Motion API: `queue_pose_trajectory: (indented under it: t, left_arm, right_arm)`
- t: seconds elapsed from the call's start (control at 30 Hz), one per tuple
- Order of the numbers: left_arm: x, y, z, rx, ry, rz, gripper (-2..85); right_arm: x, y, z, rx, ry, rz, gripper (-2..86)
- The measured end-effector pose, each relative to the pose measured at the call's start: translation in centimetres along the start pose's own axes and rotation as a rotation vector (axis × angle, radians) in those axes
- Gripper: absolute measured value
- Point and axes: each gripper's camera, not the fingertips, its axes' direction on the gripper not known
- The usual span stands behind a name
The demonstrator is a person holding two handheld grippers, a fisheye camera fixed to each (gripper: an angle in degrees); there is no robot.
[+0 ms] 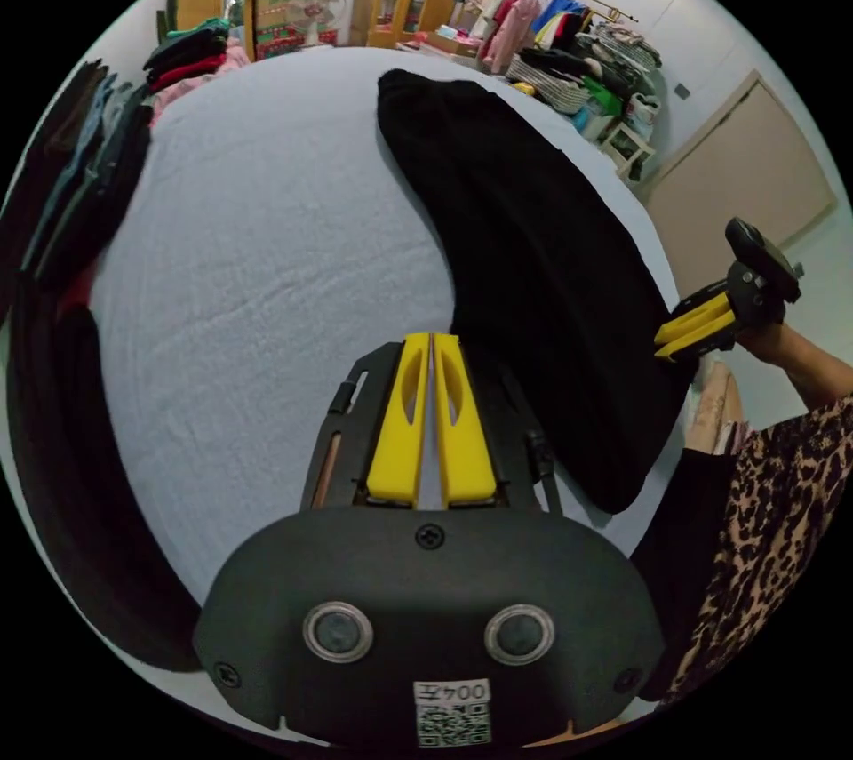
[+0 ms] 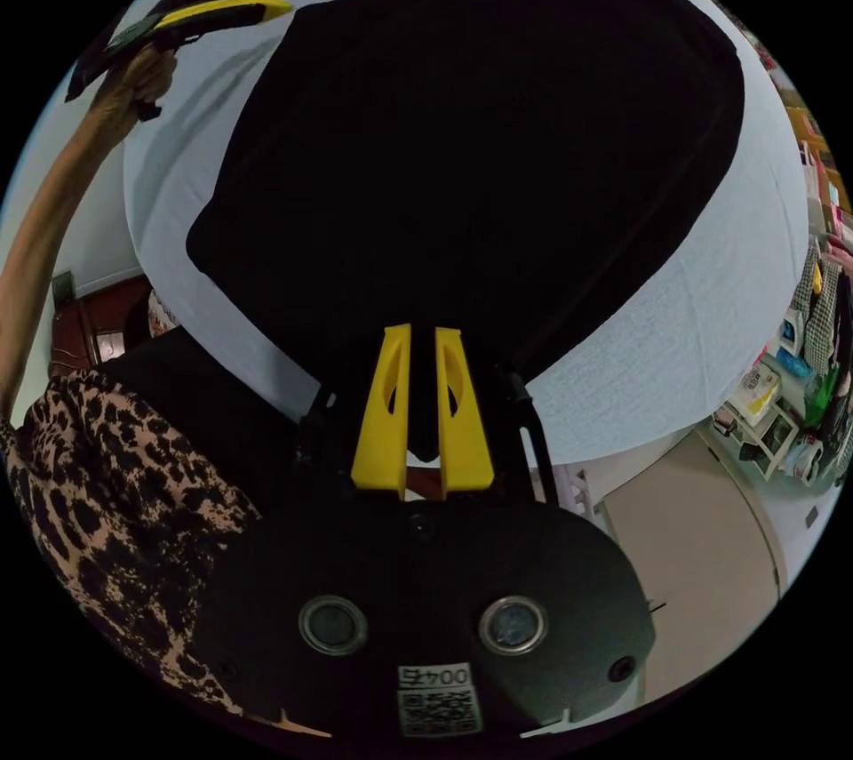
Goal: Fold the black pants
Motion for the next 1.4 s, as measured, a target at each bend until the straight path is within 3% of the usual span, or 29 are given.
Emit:
queue_pose_trajectory:
  t: [0.1, 0.2, 0.3, 0.43, 0.57, 0.73, 0.97, 1.1, 1.3, 1.4]
  left_arm:
    - [0.8, 0.0, -3.2, 0.086, -0.051, -0.038, 0.6]
    - [3.3, -1.2, -4.8, 0.172, 0.036, 0.0, 0.6]
    - [6.8, -3.0, -2.6, 0.134, 0.089, 0.065, 0.5]
    - [9.2, -3.8, 3.1, -0.034, 0.031, 0.105, 0.4]
    - [7.9, -4.5, 1.5, 0.006, 0.09, 0.004, 0.7]
    - [9.5, -9.5, -0.4, 0.08, 0.055, 0.079, 1.9]
    - [12.6, -15.4, 7.7, -0.116, -0.044, 0.169, 2.0]
    - [12.1, -14.2, 7.6, -0.044, -0.057, 0.115, 1.6]
    - [9.4, -12.6, 6.7, -0.036, 0.037, 0.086, 1.0]
    - [6.8, -11.0, 5.2, -0.023, 0.221, -0.025, 1.3]
  right_arm:
    - [0.3, 0.5, 0.6, 0.034, 0.004, 0.005, 5.1]
    - [0.6, 0.7, 1.4, 0.048, 0.007, 0.001, 5.1]
    - [1.4, 0.9, 2.2, 0.061, -0.015, 0.001, 5.2]
    - [2.5, 1.3, 3.4, 0.076, -0.038, -0.003, 5.1]
    - [3.5, 2.0, 4.9, 0.108, -0.052, 0.019, 5.0]
    - [4.7, 2.6, 6.7, 0.125, -0.066, 0.064, 5.0]
    - [7.5, 3.7, 9.8, 0.148, -0.121, 0.053, 4.9]
    - [8.3, 4.7, 11.5, 0.185, -0.103, 0.03, 4.9]
    - [9.0, 6.5, 14.6, 0.251, -0.028, 0.07, 4.8]
    - [9.6, 7.7, 16.3, 0.298, 0.007, 0.082, 5.0]
